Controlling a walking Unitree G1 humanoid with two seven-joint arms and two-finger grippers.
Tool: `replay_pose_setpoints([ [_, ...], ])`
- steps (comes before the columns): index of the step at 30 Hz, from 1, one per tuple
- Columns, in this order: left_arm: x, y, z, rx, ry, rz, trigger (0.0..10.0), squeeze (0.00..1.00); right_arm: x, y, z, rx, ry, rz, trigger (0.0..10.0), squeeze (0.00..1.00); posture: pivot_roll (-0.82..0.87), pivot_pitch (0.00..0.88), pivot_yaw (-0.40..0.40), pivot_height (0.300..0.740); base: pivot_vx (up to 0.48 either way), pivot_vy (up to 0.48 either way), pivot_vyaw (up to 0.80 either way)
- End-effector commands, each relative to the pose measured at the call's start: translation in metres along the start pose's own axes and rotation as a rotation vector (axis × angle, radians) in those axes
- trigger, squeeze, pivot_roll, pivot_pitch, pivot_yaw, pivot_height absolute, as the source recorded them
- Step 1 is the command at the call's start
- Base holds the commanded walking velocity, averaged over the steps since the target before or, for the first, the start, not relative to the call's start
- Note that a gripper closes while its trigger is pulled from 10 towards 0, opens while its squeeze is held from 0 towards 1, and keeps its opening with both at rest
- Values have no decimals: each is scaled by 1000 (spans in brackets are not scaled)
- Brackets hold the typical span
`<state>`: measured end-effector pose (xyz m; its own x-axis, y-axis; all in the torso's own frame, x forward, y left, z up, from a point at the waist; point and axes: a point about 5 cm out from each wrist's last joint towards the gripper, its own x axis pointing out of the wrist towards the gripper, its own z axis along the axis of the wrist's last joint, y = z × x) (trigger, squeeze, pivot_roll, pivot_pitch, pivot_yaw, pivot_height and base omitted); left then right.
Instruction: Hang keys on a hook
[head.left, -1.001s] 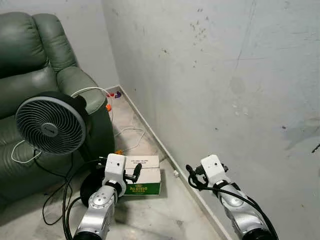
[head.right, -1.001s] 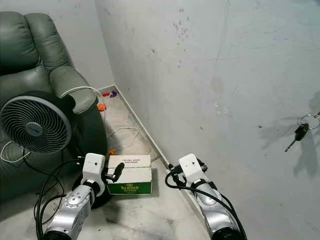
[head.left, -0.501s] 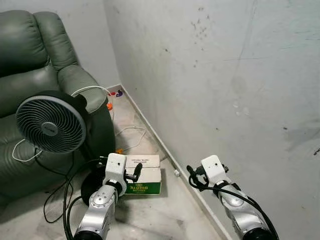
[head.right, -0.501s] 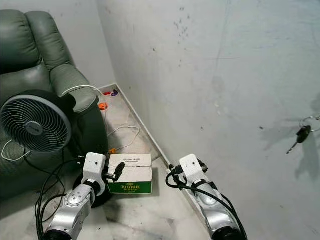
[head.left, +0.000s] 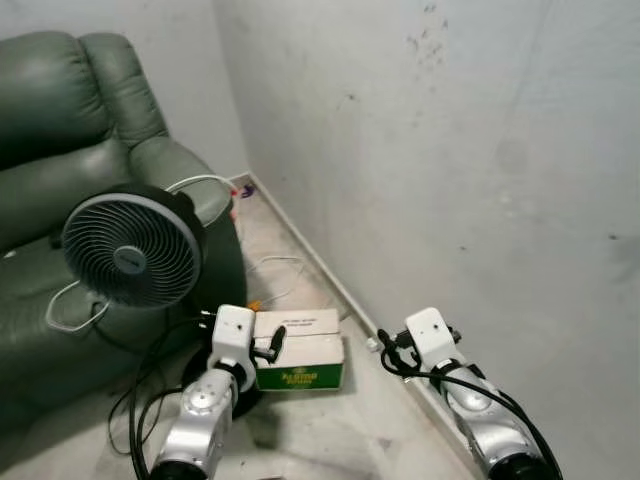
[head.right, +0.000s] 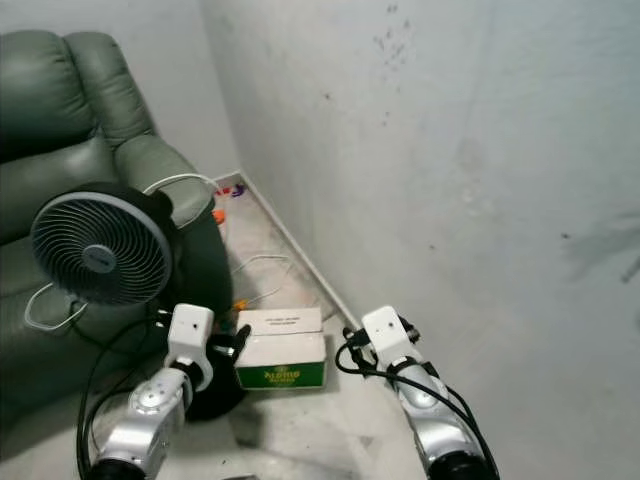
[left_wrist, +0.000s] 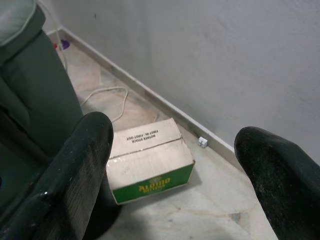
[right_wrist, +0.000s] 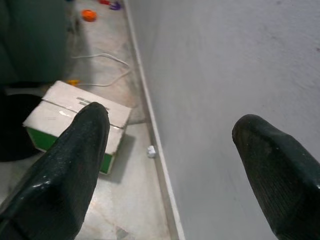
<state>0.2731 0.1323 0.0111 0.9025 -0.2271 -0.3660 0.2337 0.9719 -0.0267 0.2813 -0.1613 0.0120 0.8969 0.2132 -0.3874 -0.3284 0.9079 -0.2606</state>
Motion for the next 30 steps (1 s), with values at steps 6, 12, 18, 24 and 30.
replay_pose_setpoints([
  [6, -1, 12, 2, 22, 1, 33, 10000, 0, 5, 10, 8, 4, -23, 27, 10000, 0, -16, 0, 59, 740, 0, 480, 0],
  [12, 0, 12, 2, 23, 0, 34, 10000, 0, 5, 10, 8, 2, -23, 28, 10000, 0, -16, 0, 59, 740, 0, 480, 0],
  [18, 0, 11, 2, 25, 1, 33, 10000, 0, 6, 9, 8, -1, -23, 27, 10000, 0, -17, 0, 59, 740, 0, 480, 0],
  [24, 1, 11, 3, 24, -3, 37, 10000, 0, 7, 9, 9, -6, -23, 29, 10000, 0, -14, 0, 55, 740, 0, 480, 0],
  [30, 2, 12, 3, 28, -1, 38, 10000, 0, 8, 9, 10, -7, -25, 27, 10000, 0, -14, 0, 56, 740, 0, 480, 0],
])
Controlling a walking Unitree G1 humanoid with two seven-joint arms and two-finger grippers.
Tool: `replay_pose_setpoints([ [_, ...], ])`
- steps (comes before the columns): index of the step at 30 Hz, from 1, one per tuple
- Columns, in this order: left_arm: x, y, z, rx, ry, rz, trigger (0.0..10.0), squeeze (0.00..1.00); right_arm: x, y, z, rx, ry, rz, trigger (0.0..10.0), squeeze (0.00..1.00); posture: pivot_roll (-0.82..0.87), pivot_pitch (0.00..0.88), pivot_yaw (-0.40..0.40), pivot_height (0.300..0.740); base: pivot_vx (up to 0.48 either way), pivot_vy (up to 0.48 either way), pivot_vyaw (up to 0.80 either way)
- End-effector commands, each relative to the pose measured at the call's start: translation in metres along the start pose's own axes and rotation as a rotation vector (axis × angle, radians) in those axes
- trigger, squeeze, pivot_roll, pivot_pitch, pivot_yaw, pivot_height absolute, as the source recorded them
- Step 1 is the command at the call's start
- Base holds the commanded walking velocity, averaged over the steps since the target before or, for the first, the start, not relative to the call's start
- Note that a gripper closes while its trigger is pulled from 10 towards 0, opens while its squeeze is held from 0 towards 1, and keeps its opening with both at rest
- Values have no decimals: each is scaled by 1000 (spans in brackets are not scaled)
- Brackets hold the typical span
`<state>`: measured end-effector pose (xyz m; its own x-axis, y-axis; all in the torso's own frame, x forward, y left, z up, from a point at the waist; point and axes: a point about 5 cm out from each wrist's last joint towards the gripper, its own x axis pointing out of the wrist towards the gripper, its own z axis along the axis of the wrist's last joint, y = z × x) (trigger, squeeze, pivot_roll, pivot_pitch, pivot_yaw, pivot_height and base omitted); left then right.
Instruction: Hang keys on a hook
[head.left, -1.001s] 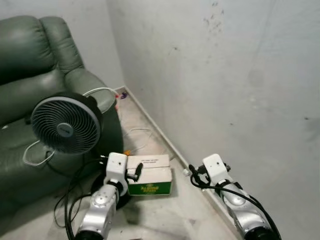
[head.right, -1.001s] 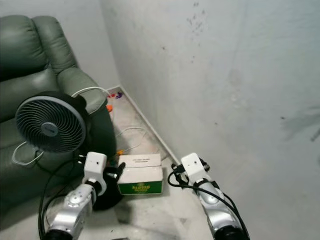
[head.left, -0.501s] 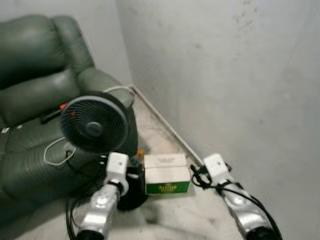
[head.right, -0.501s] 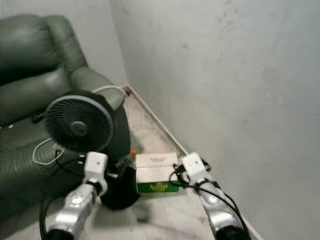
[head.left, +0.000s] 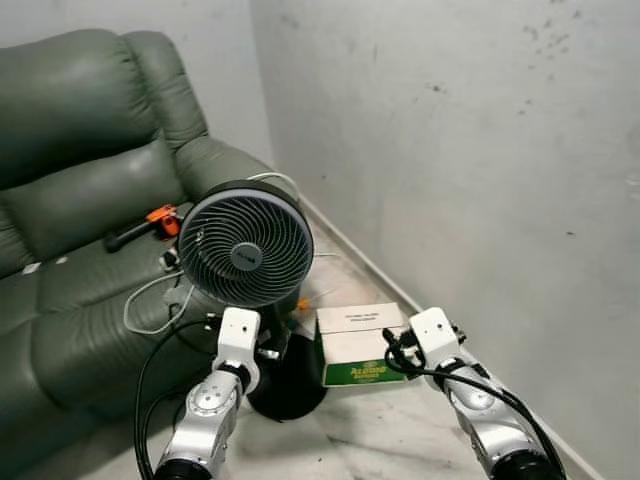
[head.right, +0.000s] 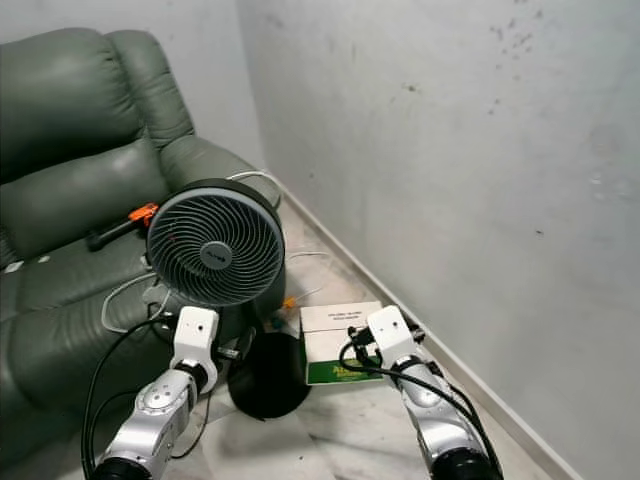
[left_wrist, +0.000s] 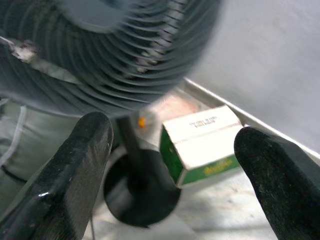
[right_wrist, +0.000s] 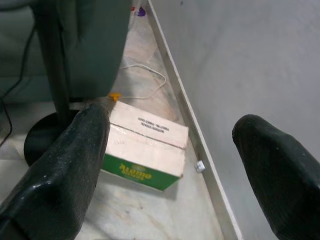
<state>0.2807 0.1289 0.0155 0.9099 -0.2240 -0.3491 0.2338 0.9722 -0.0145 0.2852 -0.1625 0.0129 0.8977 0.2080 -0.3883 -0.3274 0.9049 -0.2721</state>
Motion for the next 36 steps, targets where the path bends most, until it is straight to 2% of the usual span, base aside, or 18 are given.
replay_pose_setpoints([
  [1, -4, 13, -4, 18, 17, 33, 10000, 0, 5, 12, 8, 4, -28, 31, 10000, 0, -14, 0, 56, 740, 0, 480, 0],
  [4, -4, 13, -3, 8, 0, 26, 10000, 0, 5, 12, 8, 2, -28, 30, 10000, 0, -14, 0, 56, 740, 0, 480, 0],
  [24, -4, 12, -4, -8, 0, 32, 10000, 0, 5, 9, 8, 1, -26, 34, 10000, 0, -18, 0, 52, 740, 0, 0, 0],
  [26, -2, 15, -2, -34, 0, 37, 10000, 0, 6, 3, 11, 23, -29, 22, 10000, 0, -15, 0, 52, 740, 0, 0, 0],
  [31, 2, 31, 6, -36, 4, 53, 10000, 0, 12, -17, 20, 8, -36, -35, 10000, 0, -17, 0, 55, 740, 0, 0, 0],
  [34, 7, 43, 6, -17, 55, 62, 10000, 0, 16, -31, 24, -2, -23, -64, 10000, 0, -8, 0, 46, 740, 0, 0, 0],
  [36, 7, 45, 4, -11, 75, 58, 10000, 0, 16, -34, 24, -2, -16, -71, 10000, 0, -11, 0, 46, 740, 0, 0, 0],
])
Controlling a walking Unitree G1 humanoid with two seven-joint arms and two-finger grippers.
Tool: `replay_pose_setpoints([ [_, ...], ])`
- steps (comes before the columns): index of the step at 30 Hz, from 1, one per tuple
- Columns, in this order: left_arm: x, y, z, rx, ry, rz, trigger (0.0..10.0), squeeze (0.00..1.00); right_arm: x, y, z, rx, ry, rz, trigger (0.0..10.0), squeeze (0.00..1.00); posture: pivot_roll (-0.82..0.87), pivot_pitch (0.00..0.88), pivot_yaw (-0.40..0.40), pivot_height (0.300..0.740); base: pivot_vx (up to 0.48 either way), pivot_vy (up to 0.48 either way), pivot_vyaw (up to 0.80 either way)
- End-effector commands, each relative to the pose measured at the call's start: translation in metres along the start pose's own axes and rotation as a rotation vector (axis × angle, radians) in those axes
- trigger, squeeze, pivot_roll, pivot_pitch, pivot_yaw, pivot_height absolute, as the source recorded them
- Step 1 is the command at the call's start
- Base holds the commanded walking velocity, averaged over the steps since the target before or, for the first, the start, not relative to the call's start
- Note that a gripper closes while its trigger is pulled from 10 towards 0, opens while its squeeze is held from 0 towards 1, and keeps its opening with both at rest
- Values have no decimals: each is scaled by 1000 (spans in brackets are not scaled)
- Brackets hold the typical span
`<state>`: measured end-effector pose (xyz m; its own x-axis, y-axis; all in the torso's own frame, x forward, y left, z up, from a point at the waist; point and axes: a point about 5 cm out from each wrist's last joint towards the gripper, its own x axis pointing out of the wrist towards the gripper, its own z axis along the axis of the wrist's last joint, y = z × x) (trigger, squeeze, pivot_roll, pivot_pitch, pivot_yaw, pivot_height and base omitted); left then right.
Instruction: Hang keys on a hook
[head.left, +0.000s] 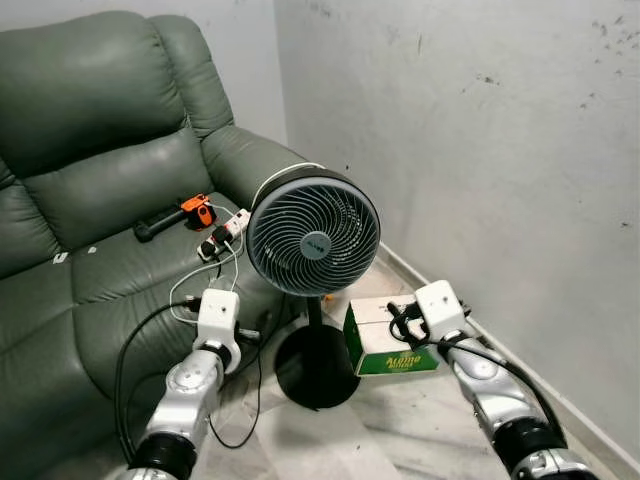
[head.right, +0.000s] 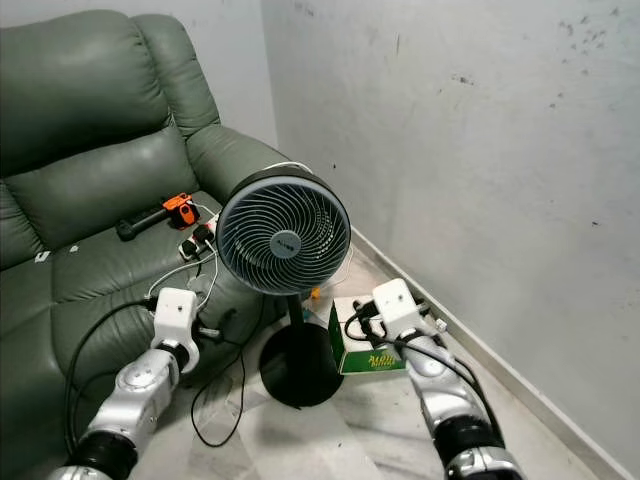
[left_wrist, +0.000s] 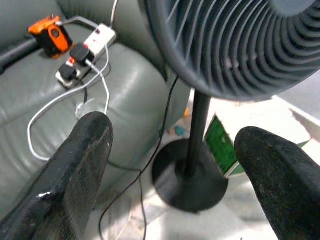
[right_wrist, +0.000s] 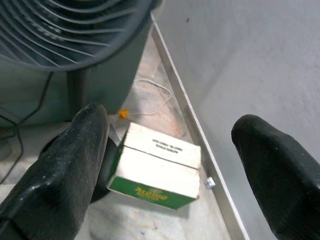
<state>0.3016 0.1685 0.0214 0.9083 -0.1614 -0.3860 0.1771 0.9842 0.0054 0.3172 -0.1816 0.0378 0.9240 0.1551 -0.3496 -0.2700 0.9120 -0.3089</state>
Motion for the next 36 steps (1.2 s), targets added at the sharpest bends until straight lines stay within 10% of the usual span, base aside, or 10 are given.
replay_pose_setpoints([
  [1, 0, 4, -9, -4, 60, -3, 10000, 0, 2, -2, -1, 10, 15, -12, 10000, 0, -16, 0, 44, 740, 0, 0, 0],
  [20, -30, 31, -79, -203, 361, 213, 10000, 0, -36, -11, -87, 126, 406, -116, 10000, 0, -43, 0, 23, 740, 0, 0, 0],
  [36, -72, 6, -144, -101, 613, 159, 10000, 0, -81, 16, -145, 100, 651, -60, 10000, 0, -29, 0, 4, 740, 0, 0, 0],
])
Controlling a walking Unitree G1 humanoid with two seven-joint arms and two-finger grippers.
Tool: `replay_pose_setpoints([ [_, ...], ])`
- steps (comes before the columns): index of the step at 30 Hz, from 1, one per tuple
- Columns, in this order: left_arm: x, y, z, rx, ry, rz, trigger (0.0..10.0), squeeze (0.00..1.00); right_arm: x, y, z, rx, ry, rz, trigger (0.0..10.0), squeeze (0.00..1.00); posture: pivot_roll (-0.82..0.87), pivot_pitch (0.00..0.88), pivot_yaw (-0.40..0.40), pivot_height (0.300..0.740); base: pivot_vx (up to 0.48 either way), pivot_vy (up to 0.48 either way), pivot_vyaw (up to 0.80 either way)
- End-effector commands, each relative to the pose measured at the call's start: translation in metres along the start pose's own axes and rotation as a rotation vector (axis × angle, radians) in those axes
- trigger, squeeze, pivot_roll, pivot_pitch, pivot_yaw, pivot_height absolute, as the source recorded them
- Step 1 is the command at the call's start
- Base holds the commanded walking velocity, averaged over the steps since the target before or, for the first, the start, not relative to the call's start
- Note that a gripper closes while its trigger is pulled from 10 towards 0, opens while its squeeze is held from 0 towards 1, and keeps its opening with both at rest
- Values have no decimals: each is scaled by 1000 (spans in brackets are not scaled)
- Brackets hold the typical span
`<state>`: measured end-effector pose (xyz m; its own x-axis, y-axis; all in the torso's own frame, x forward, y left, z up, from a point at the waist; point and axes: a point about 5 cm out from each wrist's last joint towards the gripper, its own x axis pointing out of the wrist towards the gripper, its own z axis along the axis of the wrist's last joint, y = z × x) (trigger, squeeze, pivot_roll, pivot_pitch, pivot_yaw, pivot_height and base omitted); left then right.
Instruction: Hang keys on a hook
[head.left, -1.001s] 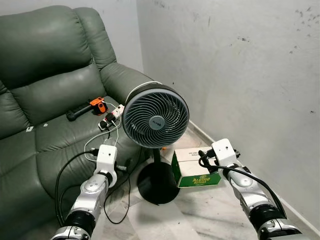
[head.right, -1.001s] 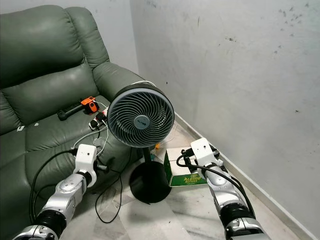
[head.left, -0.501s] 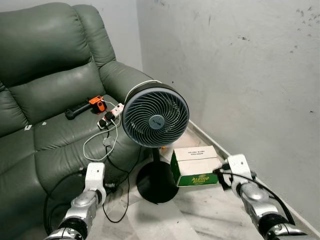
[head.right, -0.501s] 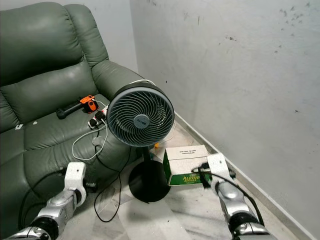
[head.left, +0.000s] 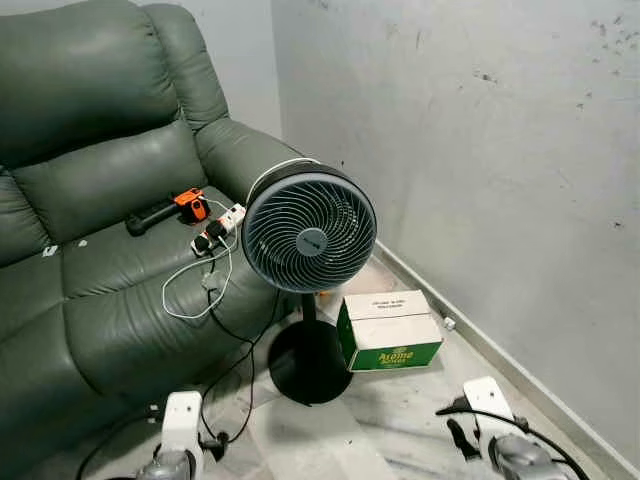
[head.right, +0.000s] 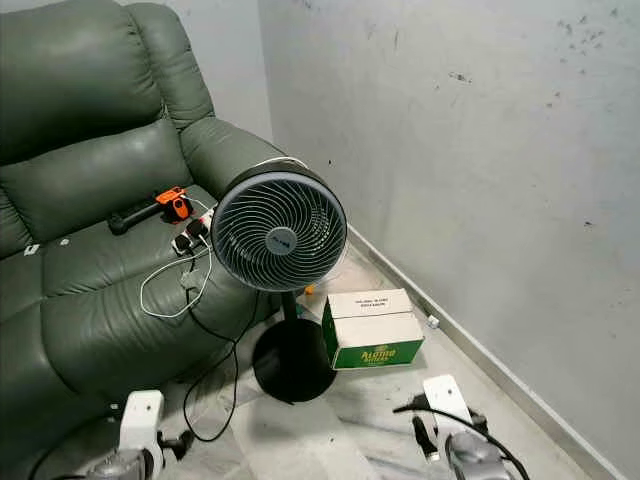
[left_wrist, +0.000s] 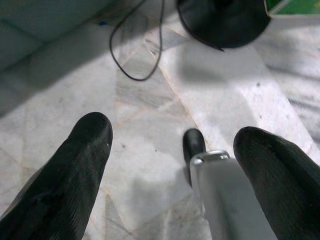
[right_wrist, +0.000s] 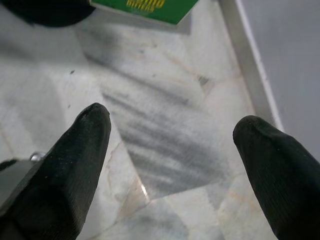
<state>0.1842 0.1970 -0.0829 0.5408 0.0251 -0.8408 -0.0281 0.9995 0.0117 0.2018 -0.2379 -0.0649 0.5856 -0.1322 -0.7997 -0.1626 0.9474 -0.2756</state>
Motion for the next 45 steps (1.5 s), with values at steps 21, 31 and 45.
replay_pose_setpoints([
  [21, 2, -17, 2, 114, 23, -12, 10000, 0, -1, -5, -2, -182, 23, 42, 10000, 0, -35, 0, -58, 740, 0, 0, 0],
  [31, 3, -14, 11, 142, 11, -26, 10000, 0, -5, -4, -27, -184, 79, 51, 10000, 0, -36, 0, -36, 740, 0, 0, 0],
  [45, 4, -20, 20, 180, -4, -26, 10000, 0, -5, -1, -27, -190, 85, 68, 10000, 0, -31, 0, -22, 740, 0, 0, 0],
])
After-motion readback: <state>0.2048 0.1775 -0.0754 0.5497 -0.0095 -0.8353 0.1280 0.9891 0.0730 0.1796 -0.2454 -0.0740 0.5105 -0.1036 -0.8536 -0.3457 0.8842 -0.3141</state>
